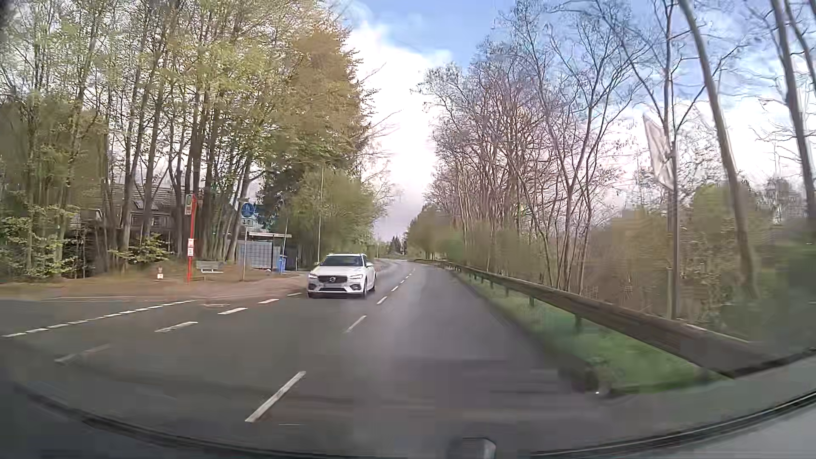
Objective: Follow the waypoints while adhering to traffic rules and regulations
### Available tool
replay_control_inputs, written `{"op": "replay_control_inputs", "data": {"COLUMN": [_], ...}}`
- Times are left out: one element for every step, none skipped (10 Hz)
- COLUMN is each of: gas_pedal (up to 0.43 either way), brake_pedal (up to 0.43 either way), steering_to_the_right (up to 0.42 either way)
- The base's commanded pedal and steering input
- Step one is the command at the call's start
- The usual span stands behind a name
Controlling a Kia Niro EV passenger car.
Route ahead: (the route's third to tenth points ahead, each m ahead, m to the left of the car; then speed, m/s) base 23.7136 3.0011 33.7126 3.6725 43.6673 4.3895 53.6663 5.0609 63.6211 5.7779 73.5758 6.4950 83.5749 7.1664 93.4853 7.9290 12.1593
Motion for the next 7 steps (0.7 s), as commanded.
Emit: {"op": "replay_control_inputs", "data": {"gas_pedal": [0.028,0.028,0.028,0.028,0.028,0.028,0.028], "brake_pedal": [0.0,0.0,0.0,0.0,0.0,0.0,0.006], "steering_to_the_right": [0.001,0.001,0.001,0.001,0.001,0.001,0.001]}}
